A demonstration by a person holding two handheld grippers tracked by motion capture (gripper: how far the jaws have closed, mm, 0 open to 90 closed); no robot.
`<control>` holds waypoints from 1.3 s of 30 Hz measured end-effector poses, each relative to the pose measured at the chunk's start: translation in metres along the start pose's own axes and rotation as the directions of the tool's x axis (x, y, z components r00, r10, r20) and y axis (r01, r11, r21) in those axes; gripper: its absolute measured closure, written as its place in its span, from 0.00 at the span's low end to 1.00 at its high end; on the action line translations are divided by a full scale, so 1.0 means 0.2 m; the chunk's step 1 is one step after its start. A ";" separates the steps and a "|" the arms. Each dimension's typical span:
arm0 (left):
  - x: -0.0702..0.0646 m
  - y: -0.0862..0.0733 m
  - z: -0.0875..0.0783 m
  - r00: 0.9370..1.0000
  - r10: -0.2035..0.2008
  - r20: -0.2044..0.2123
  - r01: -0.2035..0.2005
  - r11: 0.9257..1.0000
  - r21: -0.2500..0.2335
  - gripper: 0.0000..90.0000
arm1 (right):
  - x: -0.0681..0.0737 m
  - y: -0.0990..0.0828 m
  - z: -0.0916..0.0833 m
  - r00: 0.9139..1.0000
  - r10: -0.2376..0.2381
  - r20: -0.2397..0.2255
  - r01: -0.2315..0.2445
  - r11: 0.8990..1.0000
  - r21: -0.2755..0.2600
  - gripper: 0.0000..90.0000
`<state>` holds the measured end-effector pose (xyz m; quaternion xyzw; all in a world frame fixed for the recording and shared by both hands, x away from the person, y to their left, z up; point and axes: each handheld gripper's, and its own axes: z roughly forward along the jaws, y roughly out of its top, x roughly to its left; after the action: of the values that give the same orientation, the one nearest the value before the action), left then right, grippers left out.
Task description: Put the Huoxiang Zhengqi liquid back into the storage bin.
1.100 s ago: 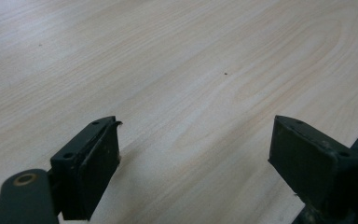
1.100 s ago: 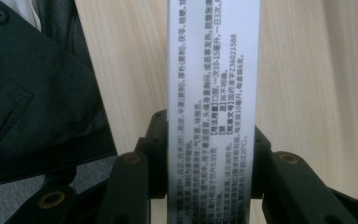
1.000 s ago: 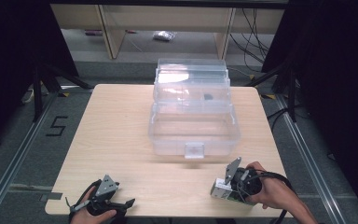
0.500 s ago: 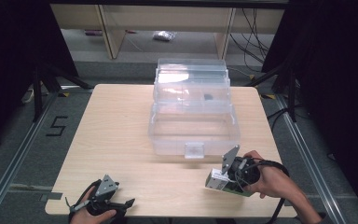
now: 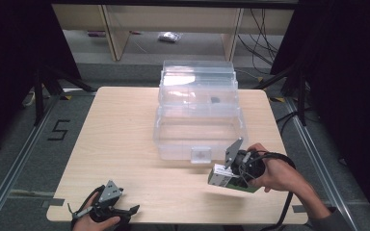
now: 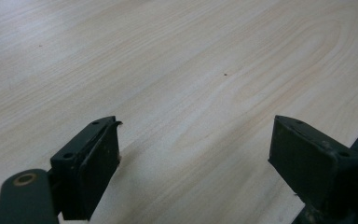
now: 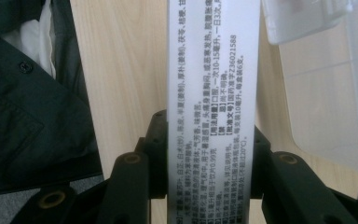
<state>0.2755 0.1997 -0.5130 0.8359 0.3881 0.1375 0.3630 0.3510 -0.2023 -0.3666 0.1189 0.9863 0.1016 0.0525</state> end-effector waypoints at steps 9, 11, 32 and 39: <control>0.00 0.00 0.00 1.000 0.000 0.005 0.000 1.000 -0.002 0.17 | -0.04 0.07 -0.04 0.999 -0.048 -0.007 0.048 0.999 0.000 0.72; 0.00 0.00 0.00 1.000 -0.003 0.006 0.003 1.000 -0.002 0.17 | -0.05 0.09 -0.05 0.998 -0.063 -0.012 0.063 0.998 -0.008 0.72; 0.00 0.00 0.00 1.000 0.005 0.013 -0.005 1.000 0.003 0.17 | -0.16 0.20 -0.22 0.997 -0.072 0.003 0.072 0.997 -0.018 0.72; 0.00 0.00 0.01 1.000 -0.007 0.008 0.008 1.000 -0.007 0.17 | -0.21 0.22 -0.26 0.998 -0.054 0.013 0.054 0.998 -0.024 0.72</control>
<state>0.2759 0.1982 -0.5130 0.8337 0.3893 0.1342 0.3680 0.3949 -0.1801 -0.3030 0.0924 0.9875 0.1111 0.0629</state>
